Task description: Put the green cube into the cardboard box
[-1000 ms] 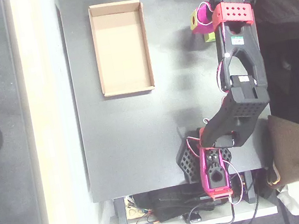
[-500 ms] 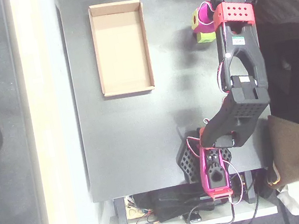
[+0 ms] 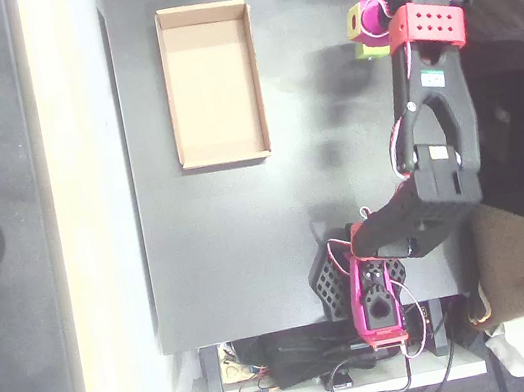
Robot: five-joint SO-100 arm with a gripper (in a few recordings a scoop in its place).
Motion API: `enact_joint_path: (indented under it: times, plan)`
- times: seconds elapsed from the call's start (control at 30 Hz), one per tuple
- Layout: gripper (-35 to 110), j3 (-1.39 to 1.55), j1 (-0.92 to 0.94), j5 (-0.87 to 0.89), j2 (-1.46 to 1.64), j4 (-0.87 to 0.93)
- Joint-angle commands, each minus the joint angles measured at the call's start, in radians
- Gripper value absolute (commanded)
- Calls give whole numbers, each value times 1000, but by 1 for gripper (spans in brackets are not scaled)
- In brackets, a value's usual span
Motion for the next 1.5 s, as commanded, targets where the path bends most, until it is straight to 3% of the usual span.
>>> enact_joint_path:
  times: [0.0, 0.57, 1.47]
  plan:
    - [3, -3, -2, 12, 172, 14]
    - [3, -5, -110, 12, 600, 0]
    - [3, -29, -750, 12, 561, -2]
